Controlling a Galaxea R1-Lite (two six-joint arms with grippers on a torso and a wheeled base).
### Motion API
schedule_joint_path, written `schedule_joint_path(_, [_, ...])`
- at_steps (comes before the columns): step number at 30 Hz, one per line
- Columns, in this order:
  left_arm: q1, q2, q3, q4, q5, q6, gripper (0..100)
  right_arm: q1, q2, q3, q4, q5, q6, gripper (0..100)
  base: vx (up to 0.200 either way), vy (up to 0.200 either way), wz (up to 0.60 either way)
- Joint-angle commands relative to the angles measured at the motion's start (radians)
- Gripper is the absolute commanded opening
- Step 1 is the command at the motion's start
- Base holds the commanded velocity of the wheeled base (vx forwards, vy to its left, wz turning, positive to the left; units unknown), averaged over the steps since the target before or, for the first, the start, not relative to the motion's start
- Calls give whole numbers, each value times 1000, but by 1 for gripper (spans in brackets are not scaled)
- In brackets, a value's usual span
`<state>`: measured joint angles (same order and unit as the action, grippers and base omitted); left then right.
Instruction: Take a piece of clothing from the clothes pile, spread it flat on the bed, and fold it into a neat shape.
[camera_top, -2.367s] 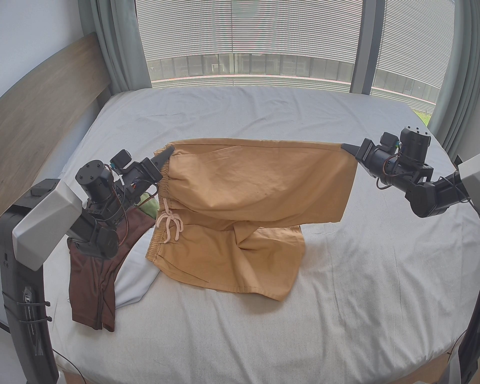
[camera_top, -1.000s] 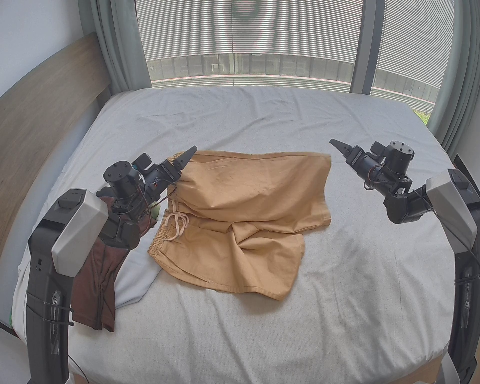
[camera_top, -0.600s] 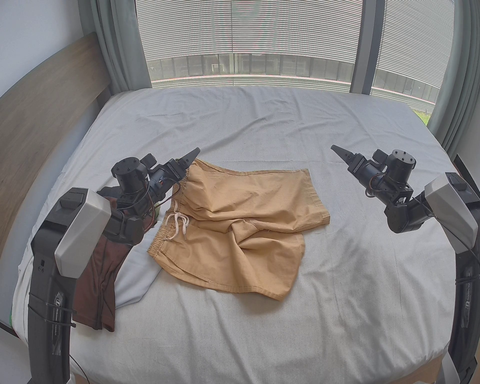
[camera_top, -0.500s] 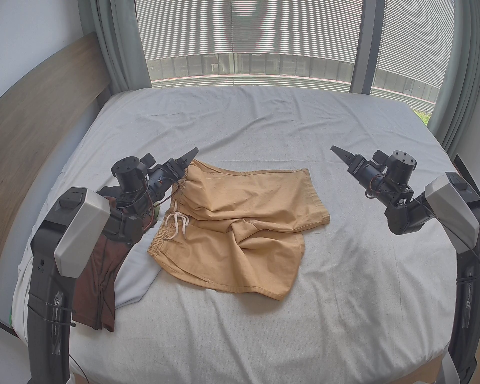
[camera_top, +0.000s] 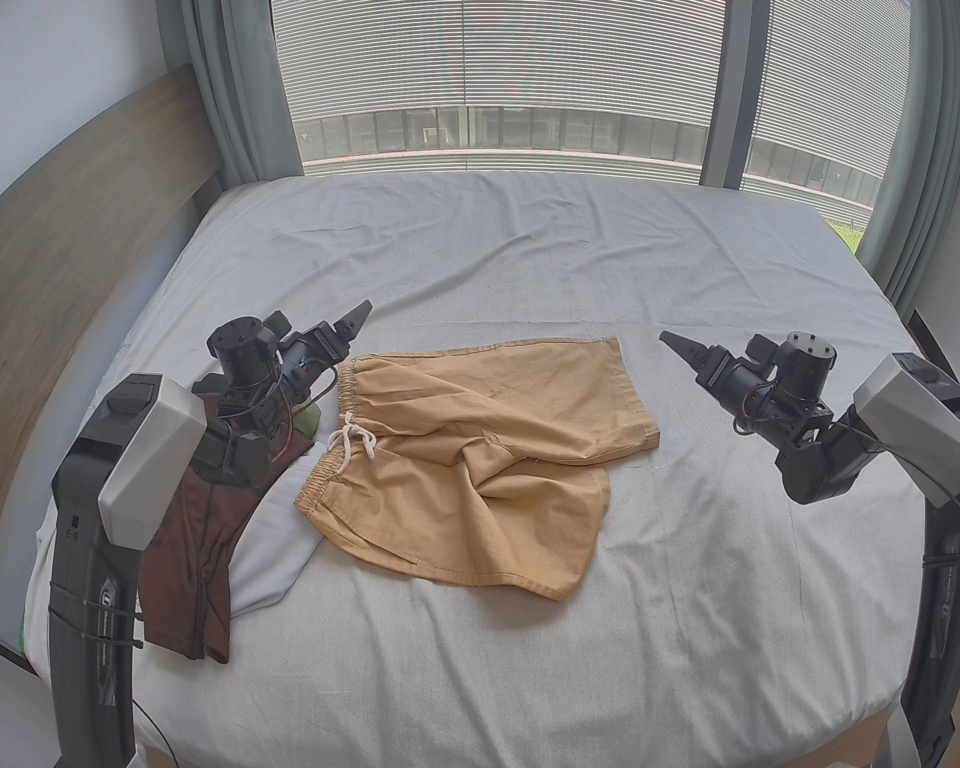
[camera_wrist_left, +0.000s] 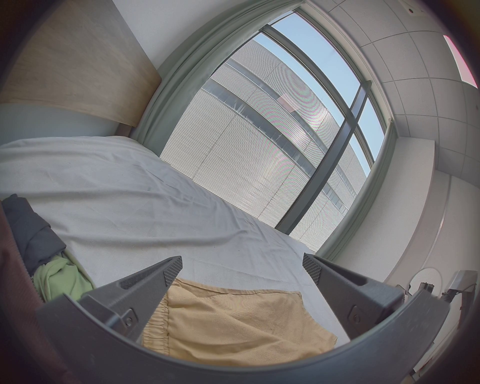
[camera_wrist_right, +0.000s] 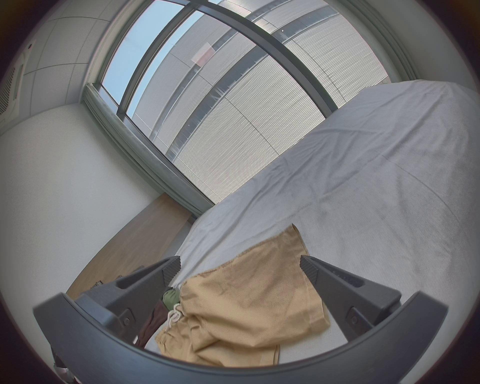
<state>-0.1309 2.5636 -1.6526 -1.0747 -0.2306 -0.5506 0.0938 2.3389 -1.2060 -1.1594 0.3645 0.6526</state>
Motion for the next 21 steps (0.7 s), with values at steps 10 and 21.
schedule_joint_path(10, [-9, -203, 614, -304, -133, 9, 100, 70, -24, 318, -5, 4, -62, 100, 0, 0, 0])
schedule_joint_path(21, [-10, -207, 760, -419, -171, 15, 100, 138, 62, 348, -3, 5, -60, 100, 0, 0, 0])
